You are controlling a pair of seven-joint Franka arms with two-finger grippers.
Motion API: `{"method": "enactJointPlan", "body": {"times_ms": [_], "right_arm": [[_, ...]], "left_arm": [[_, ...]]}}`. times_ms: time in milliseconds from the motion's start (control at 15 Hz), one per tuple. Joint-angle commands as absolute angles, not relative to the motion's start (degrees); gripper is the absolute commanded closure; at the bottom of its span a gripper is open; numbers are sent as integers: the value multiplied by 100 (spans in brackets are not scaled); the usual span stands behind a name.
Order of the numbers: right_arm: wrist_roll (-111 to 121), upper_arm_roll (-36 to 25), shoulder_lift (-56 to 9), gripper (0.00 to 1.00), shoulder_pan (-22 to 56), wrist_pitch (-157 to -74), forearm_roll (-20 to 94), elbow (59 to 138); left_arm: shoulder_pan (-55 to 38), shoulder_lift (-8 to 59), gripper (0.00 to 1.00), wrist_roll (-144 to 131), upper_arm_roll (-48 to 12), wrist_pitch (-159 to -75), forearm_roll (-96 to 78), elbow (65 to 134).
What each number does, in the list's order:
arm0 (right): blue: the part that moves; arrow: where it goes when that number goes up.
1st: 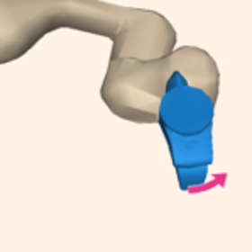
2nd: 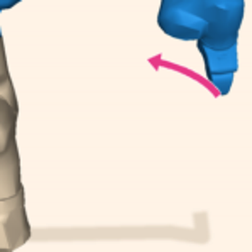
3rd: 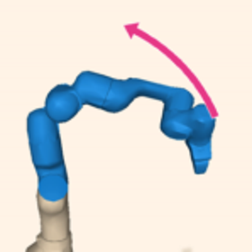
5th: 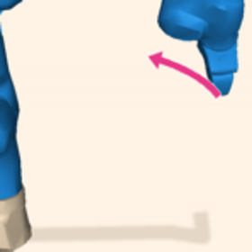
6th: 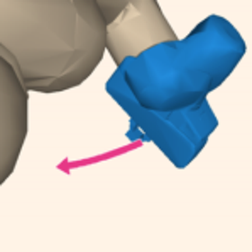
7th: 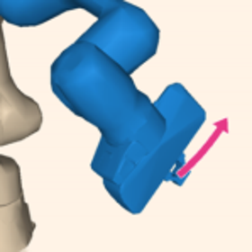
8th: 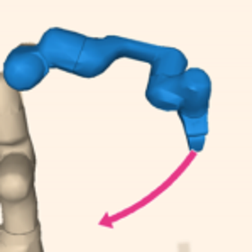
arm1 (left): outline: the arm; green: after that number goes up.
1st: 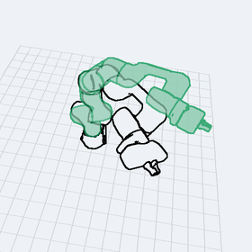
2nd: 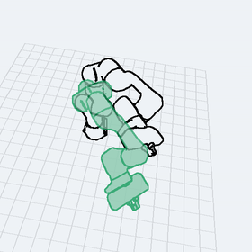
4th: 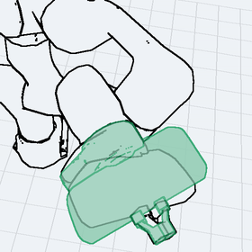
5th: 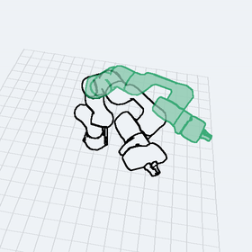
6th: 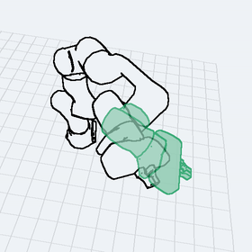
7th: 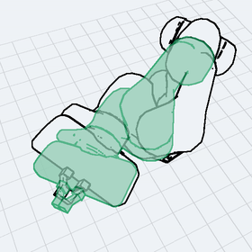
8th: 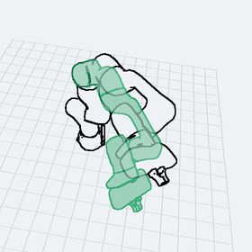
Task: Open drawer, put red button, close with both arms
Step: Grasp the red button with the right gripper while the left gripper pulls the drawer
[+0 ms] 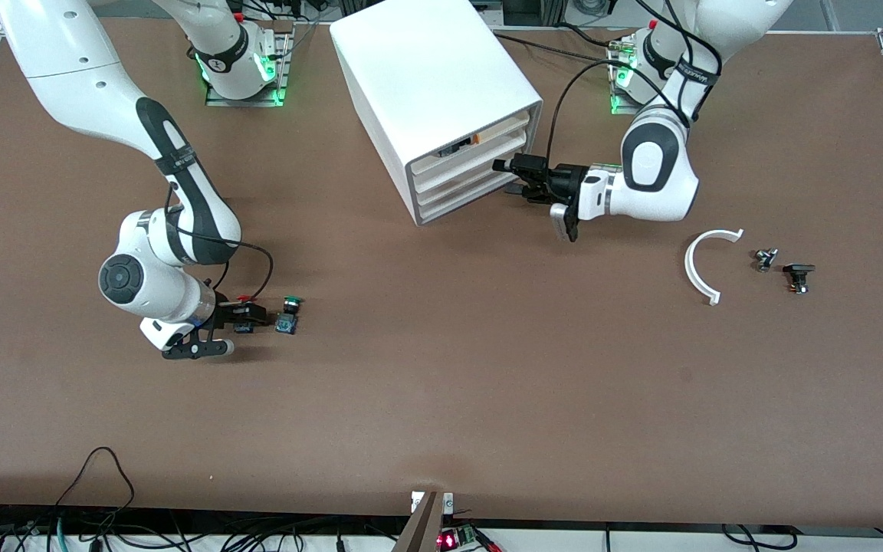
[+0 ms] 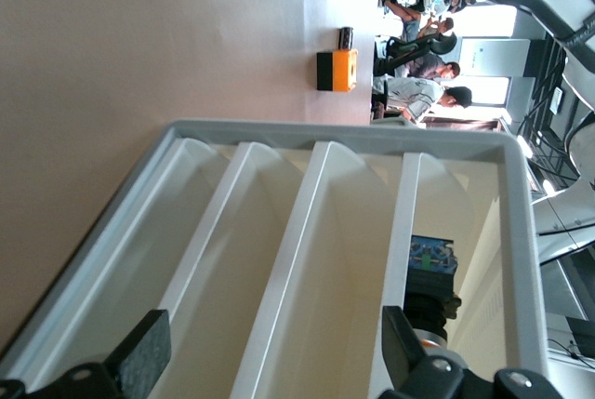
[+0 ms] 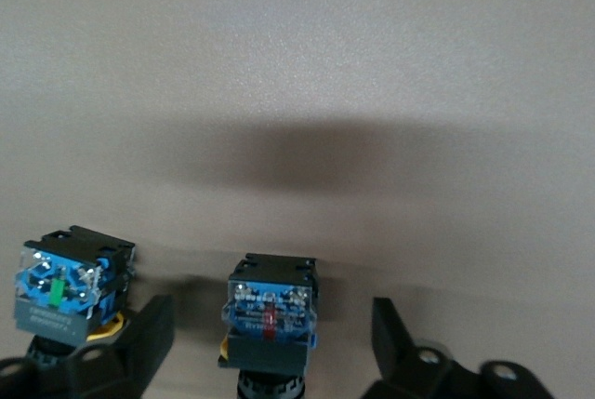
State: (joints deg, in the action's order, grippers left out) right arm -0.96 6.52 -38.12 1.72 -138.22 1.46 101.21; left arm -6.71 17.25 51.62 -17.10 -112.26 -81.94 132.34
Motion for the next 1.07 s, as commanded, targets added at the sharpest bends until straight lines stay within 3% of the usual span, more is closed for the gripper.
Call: {"method": "enactJointPlan", "body": {"times_ms": [0,267,333,400,600,733,1000], "right_arm": [[26,668,-3779,45,141,-13887,149,10143],[18,668,-3771,96,141,-13852,158,10151],[9,677,-3771,100,141,-13843,158,10143],[-43,677,-3762,100,132,-13834,176,10108],[-44,686,-3674,100,141,-13599,228,9950],[-192,686,-3656,100,158,-13116,229,9634],[-754,747,-3569,100,193,-11999,220,8949]], "left_arm": [[-642,1784,6,5510,-1828,-11268,-8394,13333],[-642,1959,22,5528,-1995,-11268,-8437,13350],[-633,2030,32,5528,-2073,-11268,-8437,13342],[-642,2039,37,5537,-2092,-11268,-8472,13342],[-642,2056,68,5537,-2197,-11259,-8560,13359],[-633,2065,98,5589,-2206,-11259,-8561,13359],[-554,2109,100,5616,-2171,-11259,-8543,13281]]}}
